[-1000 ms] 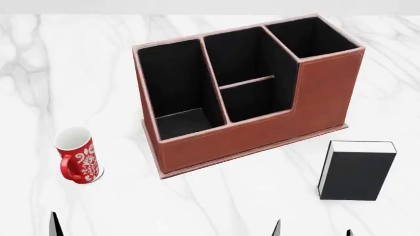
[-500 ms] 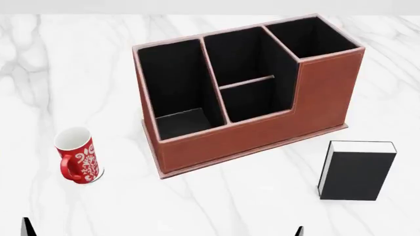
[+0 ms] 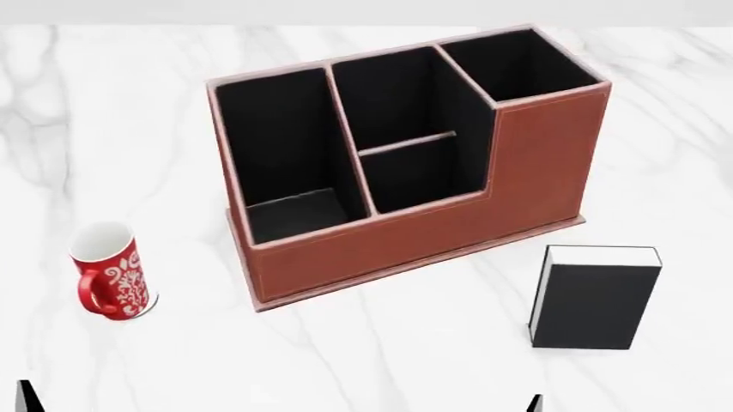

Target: Pick up the book and place it in the back compartment of the caddy.

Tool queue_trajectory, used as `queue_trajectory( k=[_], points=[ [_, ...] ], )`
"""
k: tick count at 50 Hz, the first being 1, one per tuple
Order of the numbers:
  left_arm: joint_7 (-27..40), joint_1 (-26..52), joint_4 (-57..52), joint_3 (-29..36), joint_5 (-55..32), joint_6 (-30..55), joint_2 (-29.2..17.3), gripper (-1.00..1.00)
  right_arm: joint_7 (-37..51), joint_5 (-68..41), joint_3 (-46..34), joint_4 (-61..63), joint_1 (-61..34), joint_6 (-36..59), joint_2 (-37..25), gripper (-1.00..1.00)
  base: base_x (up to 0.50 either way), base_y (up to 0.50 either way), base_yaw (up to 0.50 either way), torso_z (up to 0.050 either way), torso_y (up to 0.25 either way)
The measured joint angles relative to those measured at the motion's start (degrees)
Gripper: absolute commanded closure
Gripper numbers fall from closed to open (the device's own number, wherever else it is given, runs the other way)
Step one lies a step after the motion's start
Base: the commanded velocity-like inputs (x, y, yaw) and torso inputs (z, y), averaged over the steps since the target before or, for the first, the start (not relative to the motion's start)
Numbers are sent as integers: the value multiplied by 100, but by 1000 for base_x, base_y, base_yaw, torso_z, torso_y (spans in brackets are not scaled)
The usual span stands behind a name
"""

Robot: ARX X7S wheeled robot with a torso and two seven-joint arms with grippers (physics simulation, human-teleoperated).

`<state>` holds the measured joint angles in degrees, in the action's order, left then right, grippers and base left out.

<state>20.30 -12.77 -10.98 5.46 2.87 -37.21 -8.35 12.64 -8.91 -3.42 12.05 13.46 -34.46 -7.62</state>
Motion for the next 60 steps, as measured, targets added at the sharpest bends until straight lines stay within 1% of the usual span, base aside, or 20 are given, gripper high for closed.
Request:
queue_trajectory(
  k=[60],
  points=[
    [342, 56, 28, 180, 50, 11, -211, -100, 298, -109, -195, -56, -80, 28, -246, -100, 0, -233, 0, 0, 0]
  ],
)
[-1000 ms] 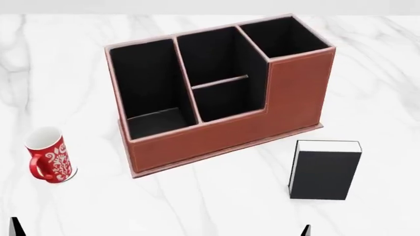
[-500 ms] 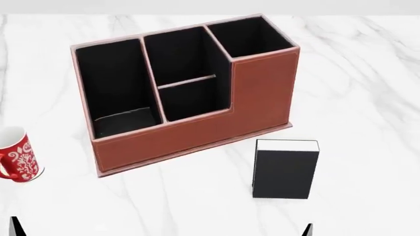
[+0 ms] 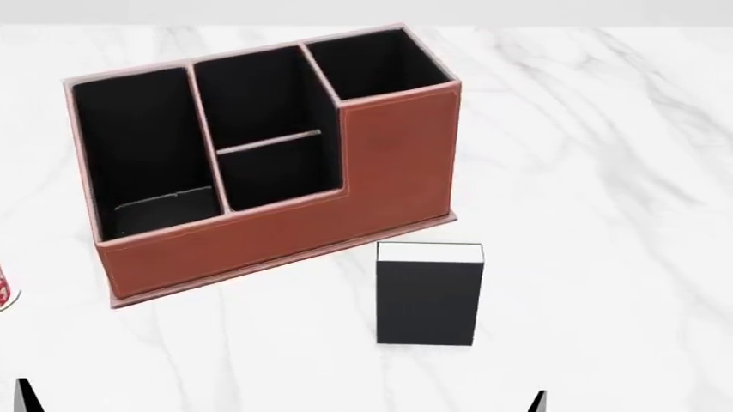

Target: Pick up the book and place it in the back compartment of the caddy.

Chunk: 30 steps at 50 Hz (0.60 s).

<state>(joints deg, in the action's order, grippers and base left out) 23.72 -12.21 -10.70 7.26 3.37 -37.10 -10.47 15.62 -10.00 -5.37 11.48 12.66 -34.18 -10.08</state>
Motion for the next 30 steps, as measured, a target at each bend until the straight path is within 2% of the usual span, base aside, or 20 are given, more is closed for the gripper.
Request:
queue_trajectory(
  k=[9, 30],
  points=[
    [37, 9, 10, 31, 1, -7, -28, -100, 25, 1, -28, -19, 2, -61, -25, -100, 0, -212, 0, 0, 0],
    [135, 28, 40, 85, 19, -13, -83, -100, 71, 195, -81, -92, 56, -440, -42, -100, 1, 0, 0, 0, 0]
  ],
)
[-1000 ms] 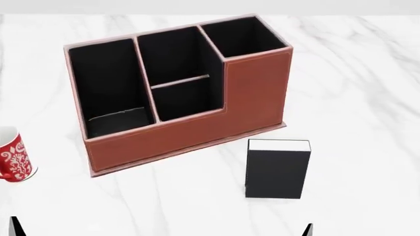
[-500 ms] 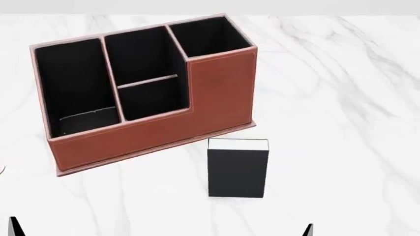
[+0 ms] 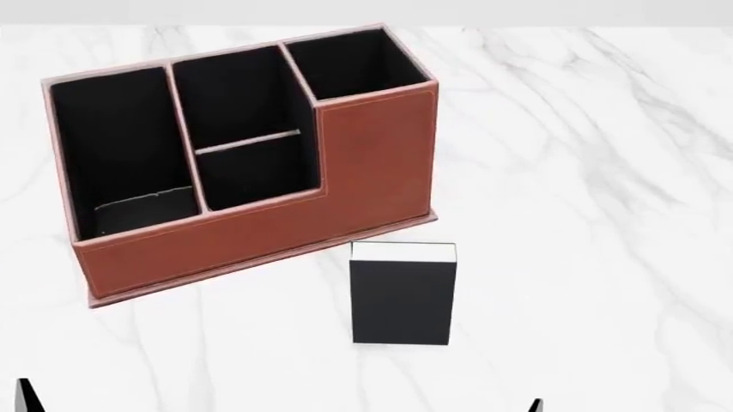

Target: Pick up the book and place it in the back compartment of the caddy.

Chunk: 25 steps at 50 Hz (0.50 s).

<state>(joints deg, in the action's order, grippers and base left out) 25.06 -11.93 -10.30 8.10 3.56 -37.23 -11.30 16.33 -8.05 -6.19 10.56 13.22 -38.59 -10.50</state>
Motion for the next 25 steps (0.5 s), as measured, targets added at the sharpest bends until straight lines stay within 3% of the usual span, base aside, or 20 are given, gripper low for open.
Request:
queue_trajectory(
  k=[25],
  points=[
    [140, -10, -22, 28, -27, -66, -59, -100, 58, 93, -70, -20, 36, -210, -64, -100, 89, 0, 0, 0, 0]
  ],
)
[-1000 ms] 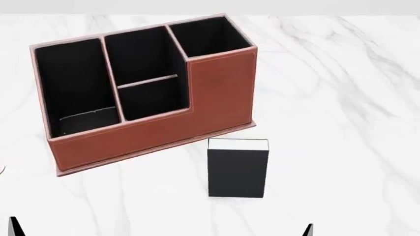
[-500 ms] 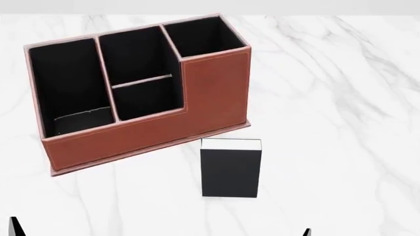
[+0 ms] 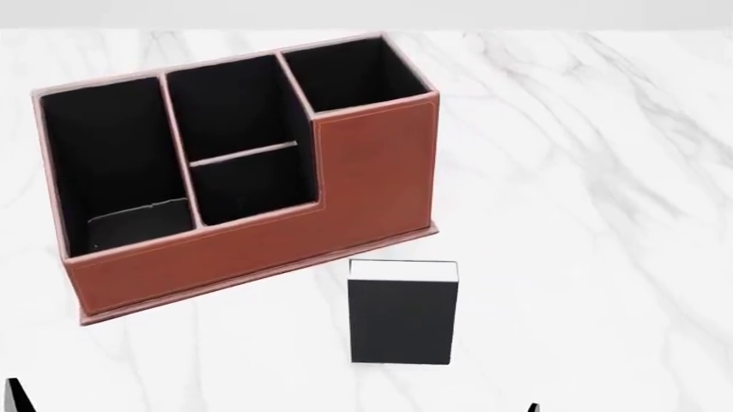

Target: Pick up the book and place it in the back compartment of the caddy.

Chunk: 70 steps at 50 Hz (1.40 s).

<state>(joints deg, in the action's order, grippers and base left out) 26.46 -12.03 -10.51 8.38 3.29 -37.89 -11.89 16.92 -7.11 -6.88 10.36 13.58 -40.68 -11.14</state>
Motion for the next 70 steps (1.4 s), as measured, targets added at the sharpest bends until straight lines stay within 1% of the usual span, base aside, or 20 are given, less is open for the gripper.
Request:
queue_trajectory(
  k=[70],
  points=[
    [277, 21, -8, 97, -48, -33, -175, -100, 223, 48, -160, -101, -85, 8, -150, -100, 104, 0, 0, 0, 0]
  ],
)
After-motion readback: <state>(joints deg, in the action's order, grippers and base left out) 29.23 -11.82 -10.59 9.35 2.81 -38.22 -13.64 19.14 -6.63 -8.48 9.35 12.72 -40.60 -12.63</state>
